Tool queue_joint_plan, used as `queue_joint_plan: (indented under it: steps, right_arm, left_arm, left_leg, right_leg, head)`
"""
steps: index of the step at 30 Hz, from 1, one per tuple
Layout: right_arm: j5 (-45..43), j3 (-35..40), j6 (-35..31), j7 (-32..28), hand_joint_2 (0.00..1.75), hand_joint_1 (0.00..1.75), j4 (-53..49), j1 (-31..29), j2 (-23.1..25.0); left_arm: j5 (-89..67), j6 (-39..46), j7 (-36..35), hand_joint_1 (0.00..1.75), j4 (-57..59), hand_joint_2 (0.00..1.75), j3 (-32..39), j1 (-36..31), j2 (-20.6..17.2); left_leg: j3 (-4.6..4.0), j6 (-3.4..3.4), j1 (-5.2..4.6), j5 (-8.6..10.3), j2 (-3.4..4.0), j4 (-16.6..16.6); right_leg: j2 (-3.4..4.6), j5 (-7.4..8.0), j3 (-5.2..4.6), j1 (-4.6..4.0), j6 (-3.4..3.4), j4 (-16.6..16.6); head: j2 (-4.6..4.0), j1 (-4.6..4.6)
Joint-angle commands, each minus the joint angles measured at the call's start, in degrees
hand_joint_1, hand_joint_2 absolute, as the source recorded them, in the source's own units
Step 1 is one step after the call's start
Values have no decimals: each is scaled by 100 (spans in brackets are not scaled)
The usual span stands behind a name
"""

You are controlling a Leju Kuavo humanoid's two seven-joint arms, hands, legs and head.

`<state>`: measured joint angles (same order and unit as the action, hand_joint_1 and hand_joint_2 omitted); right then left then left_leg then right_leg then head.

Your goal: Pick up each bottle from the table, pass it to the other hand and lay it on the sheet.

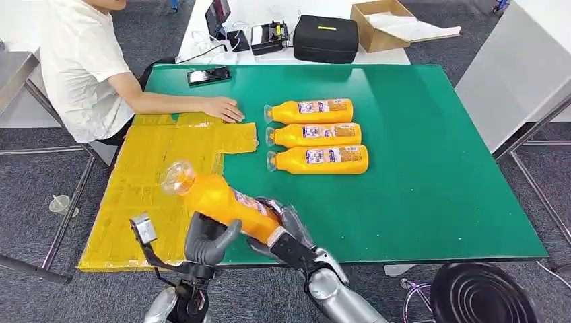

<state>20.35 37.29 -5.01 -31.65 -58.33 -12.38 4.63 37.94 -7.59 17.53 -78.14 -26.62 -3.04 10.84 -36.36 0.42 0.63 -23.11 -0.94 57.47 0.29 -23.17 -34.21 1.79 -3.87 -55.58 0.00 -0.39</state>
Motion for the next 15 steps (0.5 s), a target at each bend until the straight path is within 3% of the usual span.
queue_joint_plan:
  steps: [1,3,4,5,13,15]
  right_arm:
    - [43,140,9,-68,175,143,567,-227,-3]
    - [98,187,-14,-95,175,145,607,-287,47]
    - [120,231,-25,-98,175,145,615,-321,68]
    - [128,255,-19,-97,175,145,610,-341,80]
    - [252,451,-16,-62,175,145,585,-461,174]
    - [384,594,-78,-70,175,154,593,-527,160]
  left_arm:
    - [-13,-221,-107,0,56,175,-209,-111,-248]
    - [-98,-84,-66,0,310,175,-228,-226,-163]
    - [-80,-34,-36,33,398,175,-201,-272,-109]
    - [-86,-17,-21,175,432,175,-200,-308,-92]
    - [-54,-11,2,175,668,175,-198,-473,-19]
    - [-176,-83,27,38,718,175,-304,-528,-64]
  left_leg:
    - [31,0,3,-13,14,-2]
    - [31,0,5,-13,11,0]
    - [15,0,0,-4,4,-3]
    - [28,0,4,-11,9,2]
    - [28,1,4,-12,12,2]
    - [22,1,3,-8,9,0]
  right_leg:
    - [4,-9,30,-8,22,5]
    - [0,-9,33,-10,23,5]
    - [-2,-4,15,-2,14,3]
    - [-1,-9,29,-9,23,3]
    - [1,-9,28,-9,23,3]
    - [1,-6,22,-7,18,5]
  head:
    - [0,0]
    - [0,0]
    - [0,0]
    - [0,0]
    - [0,0]
    - [0,0]
